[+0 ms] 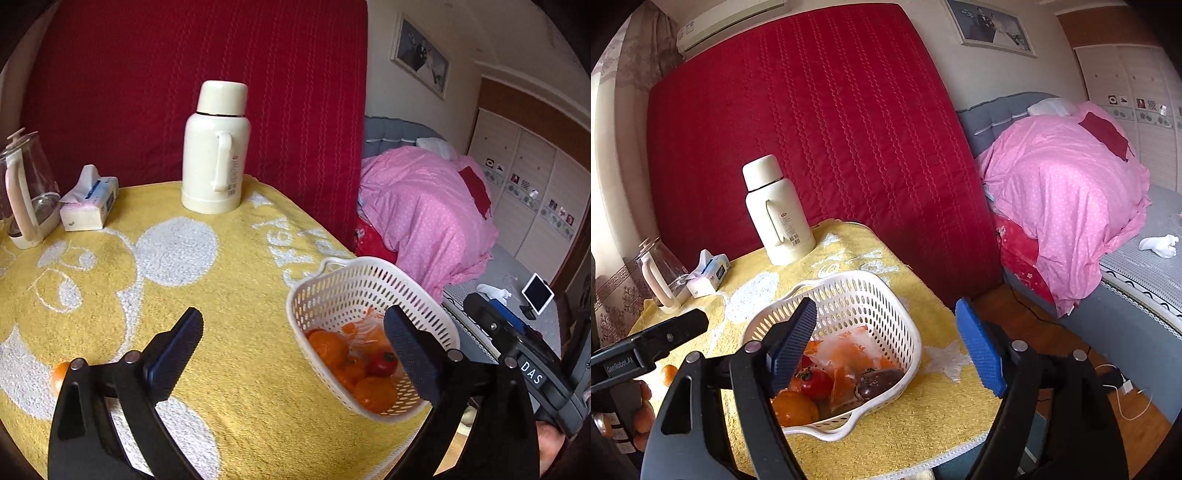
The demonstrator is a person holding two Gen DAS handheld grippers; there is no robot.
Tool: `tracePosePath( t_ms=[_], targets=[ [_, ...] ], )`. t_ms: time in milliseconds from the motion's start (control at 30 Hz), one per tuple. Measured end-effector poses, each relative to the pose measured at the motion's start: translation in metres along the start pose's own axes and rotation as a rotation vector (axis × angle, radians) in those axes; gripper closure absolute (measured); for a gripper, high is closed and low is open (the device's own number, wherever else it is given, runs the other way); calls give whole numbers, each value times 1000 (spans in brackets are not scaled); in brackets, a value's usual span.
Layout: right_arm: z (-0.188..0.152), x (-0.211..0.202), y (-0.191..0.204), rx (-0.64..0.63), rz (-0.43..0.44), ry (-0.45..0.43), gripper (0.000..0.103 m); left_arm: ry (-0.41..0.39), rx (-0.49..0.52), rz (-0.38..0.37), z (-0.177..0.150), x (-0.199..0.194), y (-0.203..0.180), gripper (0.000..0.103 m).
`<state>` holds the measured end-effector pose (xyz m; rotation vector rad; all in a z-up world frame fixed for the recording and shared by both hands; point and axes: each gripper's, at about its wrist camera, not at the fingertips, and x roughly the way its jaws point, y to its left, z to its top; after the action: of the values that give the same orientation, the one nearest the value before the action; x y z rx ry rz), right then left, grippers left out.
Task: Organize fruits
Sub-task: 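Lower the orange into the white basket and open the left tool, then move both open tools back over the mandarin and kiwi on the towel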
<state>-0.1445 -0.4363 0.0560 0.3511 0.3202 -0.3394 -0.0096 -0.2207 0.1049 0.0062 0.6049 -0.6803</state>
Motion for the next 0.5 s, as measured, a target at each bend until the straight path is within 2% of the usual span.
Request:
tracePosePath(
  t_ms=[167, 267, 500],
  targets=[
    [-2, -2, 5, -6, 12, -5, 21, -43, -33, 53, 4, -14, 14, 5],
    [-2, -4, 7, -5, 16, -7, 21, -58, -59, 57, 4, -22, 24, 5],
    [-4, -7, 17, -16, 34, -10, 20, -46, -60, 76, -2, -37, 40, 5]
  ],
)
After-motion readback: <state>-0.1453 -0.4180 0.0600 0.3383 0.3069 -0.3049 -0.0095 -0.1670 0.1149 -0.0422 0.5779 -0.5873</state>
